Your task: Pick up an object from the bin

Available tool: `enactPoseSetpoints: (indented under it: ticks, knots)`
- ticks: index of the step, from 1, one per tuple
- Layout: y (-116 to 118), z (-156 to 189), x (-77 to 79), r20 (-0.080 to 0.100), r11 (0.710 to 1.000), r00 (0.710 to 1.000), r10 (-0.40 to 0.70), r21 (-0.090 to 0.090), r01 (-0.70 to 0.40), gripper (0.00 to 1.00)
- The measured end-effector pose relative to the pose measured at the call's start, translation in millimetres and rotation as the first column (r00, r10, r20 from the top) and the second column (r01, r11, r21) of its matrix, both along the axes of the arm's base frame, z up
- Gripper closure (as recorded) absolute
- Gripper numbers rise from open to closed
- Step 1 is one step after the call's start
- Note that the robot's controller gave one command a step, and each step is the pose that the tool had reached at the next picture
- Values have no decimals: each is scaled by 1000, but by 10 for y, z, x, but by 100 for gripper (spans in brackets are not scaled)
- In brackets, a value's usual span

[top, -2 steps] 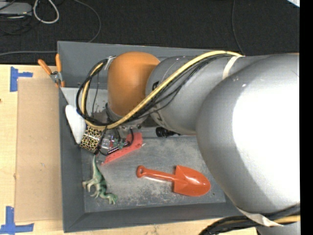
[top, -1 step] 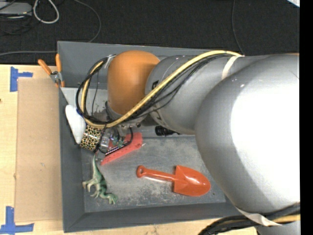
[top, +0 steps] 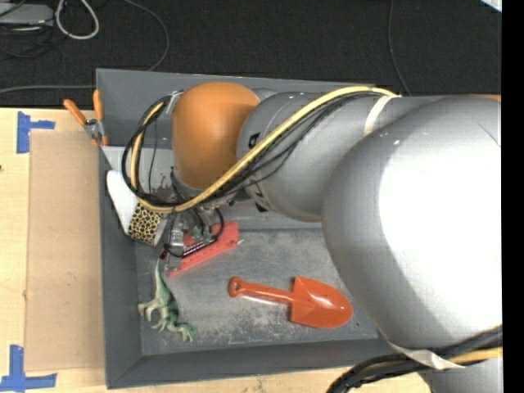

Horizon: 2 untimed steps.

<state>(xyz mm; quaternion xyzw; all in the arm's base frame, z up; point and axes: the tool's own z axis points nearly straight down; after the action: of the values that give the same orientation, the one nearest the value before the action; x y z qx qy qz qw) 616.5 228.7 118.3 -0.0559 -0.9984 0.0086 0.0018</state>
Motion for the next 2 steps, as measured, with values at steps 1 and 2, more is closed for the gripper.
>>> enactPoseSetpoints:
  ticks: [1, 2]
  knots:
    - [-55, -57, -184, -2, 971, 971, -239, 11, 239, 0]
    - [-306, -373, -335, 8, 960, 960, -279, 12, 278, 100]
